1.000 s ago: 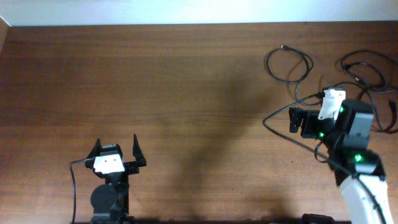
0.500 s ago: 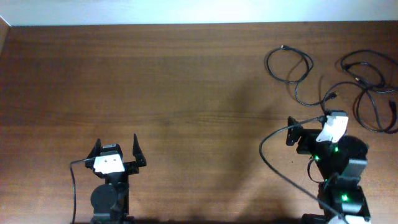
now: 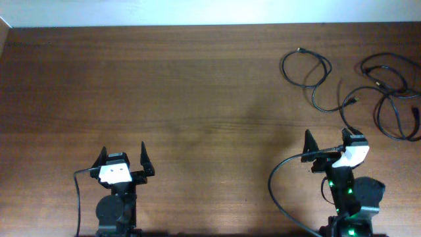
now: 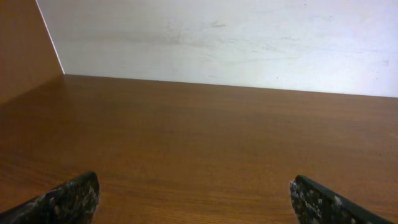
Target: Untangle cables
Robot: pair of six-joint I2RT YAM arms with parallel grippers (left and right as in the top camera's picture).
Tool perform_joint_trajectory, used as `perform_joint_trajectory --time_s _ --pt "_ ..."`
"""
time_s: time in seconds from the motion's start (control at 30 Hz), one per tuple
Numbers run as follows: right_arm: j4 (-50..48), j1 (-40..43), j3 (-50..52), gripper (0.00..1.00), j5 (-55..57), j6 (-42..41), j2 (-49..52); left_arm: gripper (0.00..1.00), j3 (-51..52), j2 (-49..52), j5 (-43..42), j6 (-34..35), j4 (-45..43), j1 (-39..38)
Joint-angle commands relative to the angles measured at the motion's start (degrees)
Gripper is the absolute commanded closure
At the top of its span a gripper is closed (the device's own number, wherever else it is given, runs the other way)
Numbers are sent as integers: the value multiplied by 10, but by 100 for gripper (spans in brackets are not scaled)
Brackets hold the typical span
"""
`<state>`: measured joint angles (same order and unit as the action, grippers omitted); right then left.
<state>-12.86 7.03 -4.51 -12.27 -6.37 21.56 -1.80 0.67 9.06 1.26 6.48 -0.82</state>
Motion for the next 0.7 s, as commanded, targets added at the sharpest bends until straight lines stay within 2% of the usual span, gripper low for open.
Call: perform_joint_trajectory --time_s 0.0,0.33,0.5,0.67 --pt "-12 -3 42 1 -9 -16 -45 1 0 -4 6 -9 5 3" --pt "-6 -3 42 1 -5 -16 -146 1 0 -4 6 -9 5 3" --pt "37 -3 42 1 -5 -14 -206 1 0 -4 6 -9 5 3" --pt "39 -6 42 1 2 -14 -214 1 0 -4 6 -9 5 3"
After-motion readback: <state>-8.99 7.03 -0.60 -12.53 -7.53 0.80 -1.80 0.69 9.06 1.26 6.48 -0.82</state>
